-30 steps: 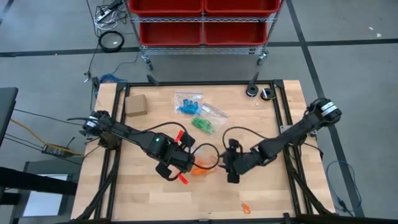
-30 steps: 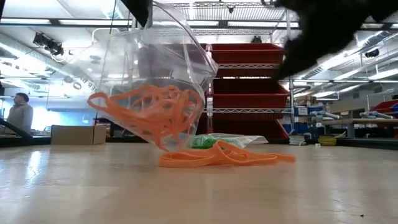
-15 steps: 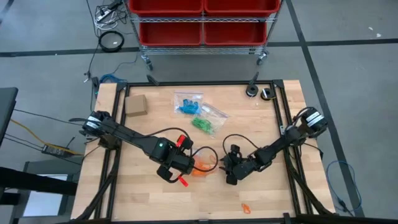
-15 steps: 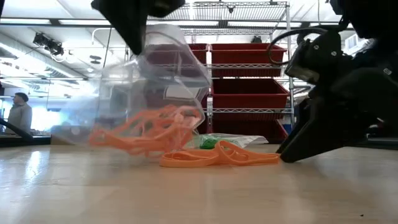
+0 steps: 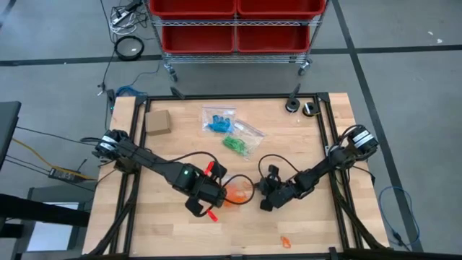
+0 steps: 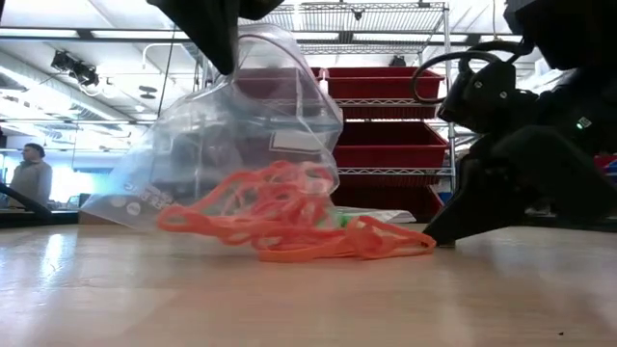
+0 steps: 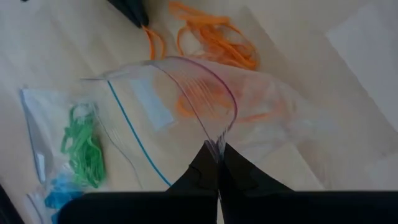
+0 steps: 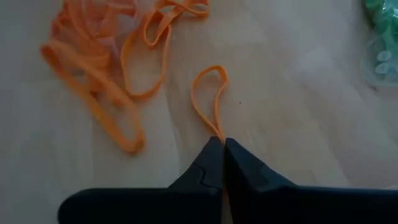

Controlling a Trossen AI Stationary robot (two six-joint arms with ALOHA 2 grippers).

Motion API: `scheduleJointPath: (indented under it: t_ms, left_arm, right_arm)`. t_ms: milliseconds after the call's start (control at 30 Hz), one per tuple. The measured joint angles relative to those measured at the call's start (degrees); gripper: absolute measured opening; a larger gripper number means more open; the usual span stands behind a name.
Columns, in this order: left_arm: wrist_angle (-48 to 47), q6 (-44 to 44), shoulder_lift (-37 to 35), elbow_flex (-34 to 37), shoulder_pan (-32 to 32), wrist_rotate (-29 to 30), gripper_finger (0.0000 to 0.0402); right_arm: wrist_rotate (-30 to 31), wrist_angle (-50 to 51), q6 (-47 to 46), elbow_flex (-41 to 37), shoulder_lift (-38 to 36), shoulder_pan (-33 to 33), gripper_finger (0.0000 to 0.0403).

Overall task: Sort rubber bands
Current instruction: Put the orange rubber band into the transparent zip bag

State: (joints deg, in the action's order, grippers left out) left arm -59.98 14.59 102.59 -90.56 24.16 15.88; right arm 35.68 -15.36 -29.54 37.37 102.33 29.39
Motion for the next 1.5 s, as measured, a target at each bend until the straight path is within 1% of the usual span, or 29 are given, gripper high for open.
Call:
scheduleJointPath:
  t_ms: [67,200,300,433,500,567,633,700,767,867,1000,1067,1133,1233,1333,1433,1500]
  left_arm:
    - [0.4,-0.02,0.0,0.0,0.3,0.04,0.0002]
    - [0.53,-0.03,0.0,0.0,0.67,0.2,0.0002]
    - [1.06,0.0,0.0,0.0,0.73,0.72,0.0002]
    - [2.14,0.17,0.0,0.0,0.73,0.81,0.0002]
    - [2.63,0.72,0.0,0.0,0.73,0.9,0.0002]
    - [3.56,1.79,0.0,-0.02,0.76,1.07,0.0002]
    - [3.57,2.89,0.0,-0.02,0.77,1.09,0.0002]
    - [3.33,3.11,-0.07,0.02,0.77,1.11,0.0002]
    - [4.58,3.19,-0.72,1.54,0.77,1.14,0.0002]
    - [9.26,3.2,-3.53,6.77,0.66,1.18,0.0002]
    - [18.75,3.17,-10.89,16.89,0.56,1.16,0.0001]
    - [21.25,3.12,-14.46,21.07,0.55,1.16,0.0001]
    - [21.26,3.36,-17.01,23.84,0.7,1.16,0.0001]
    - [19.45,4.61,-18.84,25.92,1.1,1.35,0.0001]
    - [15.7,7.5,-18.83,26.28,1.81,2.3,0.0001]
    - [15.2,10.76,-18.64,26.29,2.21,4.42,0.0001]
    - [16.21,12.06,-18.64,26.29,2.21,4.94,0.0001]
  right_arm:
    - [2.35,0.17,1.35,-0.26,-2.14,0.23,0.0002]
    - [5.76,-2.26,6.29,0.02,-8.78,0.28,0.0001]
    - [7.15,-5.61,12.59,-0.03,-13.96,0.3,0.0001]
    - [7.3,-11.47,21.85,0.02,-19.68,0.03,0.0]
    - [5.3,-13.29,25.04,0.26,-21.8,-0.79,0.0]
    - [1.8,-12.35,26.29,1.67,-22.85,-2.23,0.0]
    - [-1.6,-9.85,27.06,3.99,-22.7,-3.78,0.0]
    - [-2.8,-6.16,28.16,6.35,-22.58,-4.85,0.0]
    - [-3.47,-3.05,29.21,8.91,-21.93,-5.75,0.0]
    - [-6.13,0.37,29.83,11.52,-21.44,-7.01,0.0]
    - [-7.74,2.52,29.82,12.61,-21.11,-7.72,0.0]
    - [-9.06,1.9,29.82,12.75,-20.94,-8.12,0.0]
    - [-11.75,1.61,29.74,12.85,-20.89,-8.89,0.0]
    - [-15.98,1.2,28.55,13.35,-20.81,-10.9,0.0]
    - [-18.93,0.97,28.28,14.32,-20.81,-12.94,0.0]
    - [-25.72,0.84,27.17,15.65,-20.81,-15.12,0.0]
    - [-28.39,0.55,26.6,16.78,-19.99,-16.31,0.0]
